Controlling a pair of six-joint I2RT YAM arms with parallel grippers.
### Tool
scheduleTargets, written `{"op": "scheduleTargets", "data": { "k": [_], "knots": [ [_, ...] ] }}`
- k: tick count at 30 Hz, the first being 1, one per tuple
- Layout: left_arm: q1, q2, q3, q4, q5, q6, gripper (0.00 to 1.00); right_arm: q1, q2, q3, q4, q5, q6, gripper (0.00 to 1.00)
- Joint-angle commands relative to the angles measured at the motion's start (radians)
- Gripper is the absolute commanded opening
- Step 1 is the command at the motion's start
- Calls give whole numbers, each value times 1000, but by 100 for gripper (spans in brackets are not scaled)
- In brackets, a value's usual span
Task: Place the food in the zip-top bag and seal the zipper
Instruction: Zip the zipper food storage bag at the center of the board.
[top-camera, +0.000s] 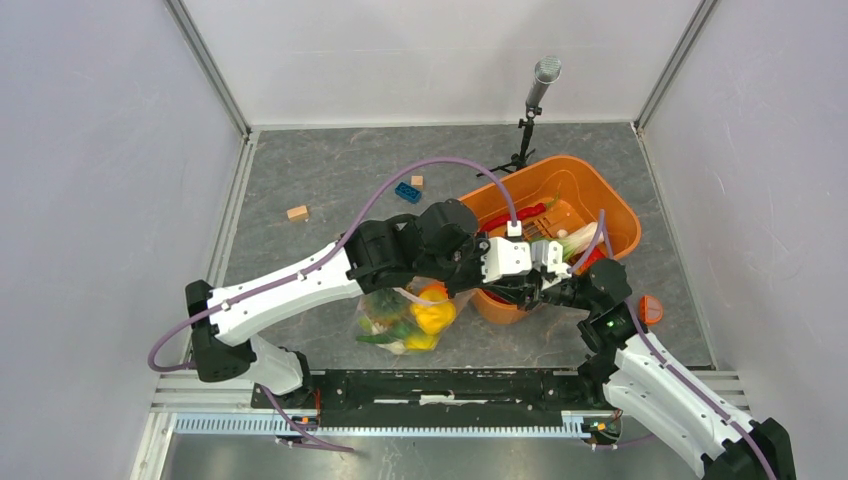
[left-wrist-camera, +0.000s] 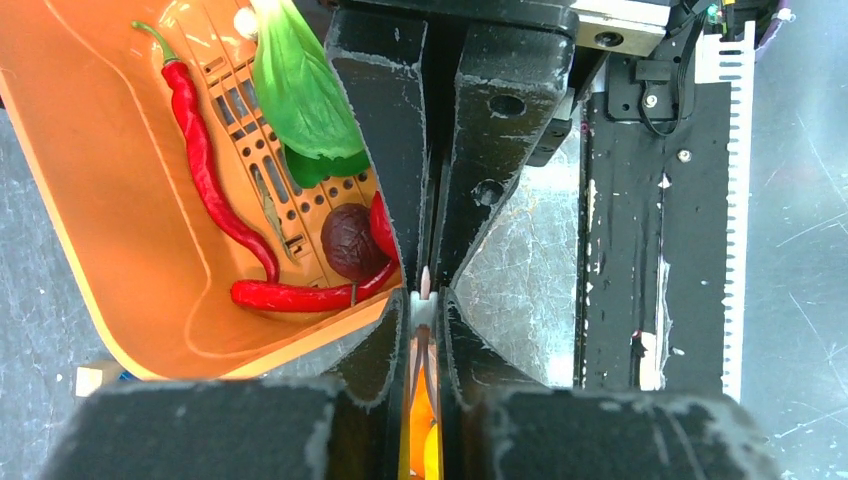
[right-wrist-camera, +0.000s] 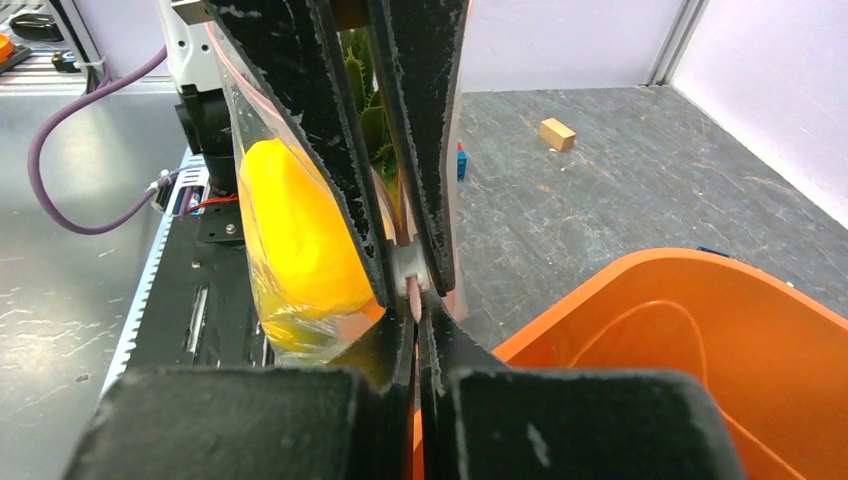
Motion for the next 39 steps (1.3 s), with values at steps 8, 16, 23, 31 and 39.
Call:
{"op": "scheduleTargets", "data": {
  "k": [8, 16, 23, 31, 39],
  "knots": [
    [1, -105, -29, -22, -76, 7, 2, 6, -3, 26, 13, 95, -27, 0],
    [4, -163, -56, -77, -124, -1, 2, 5, -16, 21, 0, 115, -34, 0],
    [4, -269, -121, -32, -137, -32, 2, 6, -6, 25, -1, 113, -36, 0],
    [3, -344, -143, 0, -121, -56, 2, 5, -39, 11, -18, 173, -20, 0],
    [3, -406, -167, -6, -138, -92, 2, 5, -35, 20, -9, 165, -9, 0]
  ]
}}
